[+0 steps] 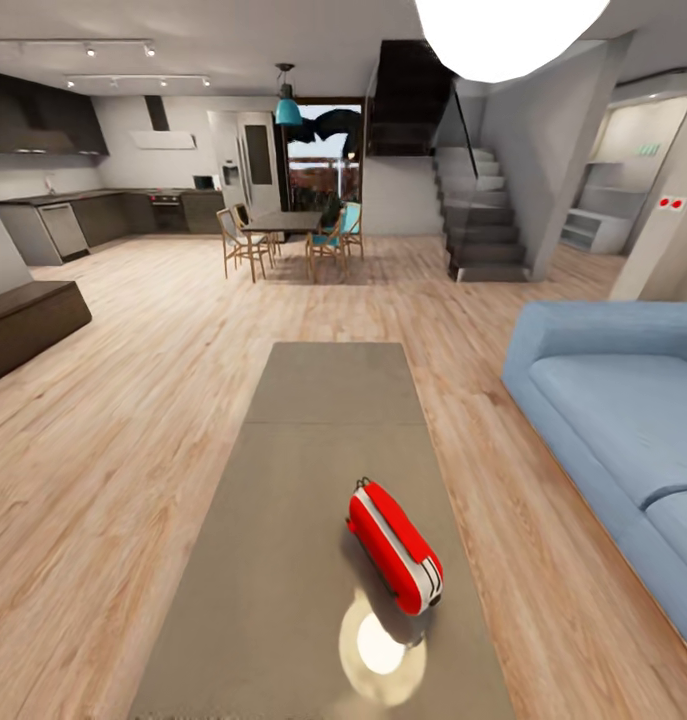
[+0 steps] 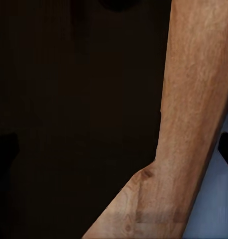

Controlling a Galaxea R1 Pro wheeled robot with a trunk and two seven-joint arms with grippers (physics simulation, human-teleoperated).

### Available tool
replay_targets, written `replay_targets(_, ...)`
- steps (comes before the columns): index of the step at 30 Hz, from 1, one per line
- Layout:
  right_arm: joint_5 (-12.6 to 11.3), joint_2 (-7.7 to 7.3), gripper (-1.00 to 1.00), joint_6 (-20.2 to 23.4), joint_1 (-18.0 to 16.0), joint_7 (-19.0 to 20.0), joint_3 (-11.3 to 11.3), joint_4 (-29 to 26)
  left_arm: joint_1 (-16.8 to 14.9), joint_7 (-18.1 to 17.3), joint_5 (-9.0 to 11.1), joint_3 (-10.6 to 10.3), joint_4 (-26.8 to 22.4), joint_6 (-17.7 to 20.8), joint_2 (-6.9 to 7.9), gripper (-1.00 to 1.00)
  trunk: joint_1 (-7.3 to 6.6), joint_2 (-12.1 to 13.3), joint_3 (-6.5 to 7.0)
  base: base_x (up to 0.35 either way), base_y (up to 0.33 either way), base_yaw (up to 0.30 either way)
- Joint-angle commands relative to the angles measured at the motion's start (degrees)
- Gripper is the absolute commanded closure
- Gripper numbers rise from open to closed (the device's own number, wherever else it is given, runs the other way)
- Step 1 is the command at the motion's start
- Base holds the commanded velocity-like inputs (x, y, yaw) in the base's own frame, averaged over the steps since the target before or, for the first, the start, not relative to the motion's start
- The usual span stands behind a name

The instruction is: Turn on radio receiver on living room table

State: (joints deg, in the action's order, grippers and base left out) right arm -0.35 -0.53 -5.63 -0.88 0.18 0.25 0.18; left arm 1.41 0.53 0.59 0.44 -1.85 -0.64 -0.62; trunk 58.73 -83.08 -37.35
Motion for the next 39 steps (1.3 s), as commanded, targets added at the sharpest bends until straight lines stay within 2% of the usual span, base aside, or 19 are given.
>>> replay_targets(1,0.0,-0.02,-1.0,0.0,0.0,0.0,-0.01,0.0,0.0,0.0,0.01,0.0,0.0,0.01,0.0,-1.0,0.0,0.0,-0.04,0.0,0.0,0.267)
replay_targets(8,-0.08,-0.08,-1.0,0.0,0.0,0.0,-0.06,-0.03,0.0,0.0,0.0,0.0,0.0,0.02,0.01,-1.0,0.0,0.0,-0.29,0.0,0.0,0.224)
replay_targets(24,-0.17,-0.47,-1.0,-0.14,0.0,0.04,-0.07,0.0,0.0,-0.48,-0.21,0.21,0.0,0.02,-0.52,-1.0,0.0,0.0,-0.32,0.0,0.0,0.012)
replay_targets(26,-0.16,-0.51,-1.0,-0.17,0.0,0.08,-0.07,0.0,0.0,-0.65,-0.23,0.17,0.0,0.02,-0.92,-1.0,0.0,0.0,-0.32,0.0,0.0,0.0)
replay_targets(39,-0.09,-0.38,-1.0,-0.05,0.0,-0.43,-0.07,-0.03,0.0,-0.7,-0.24,0.01,0.0,0.02,-1.32,-1.0,-2.86,5.21,2.01,0.0,0.0,0.0)
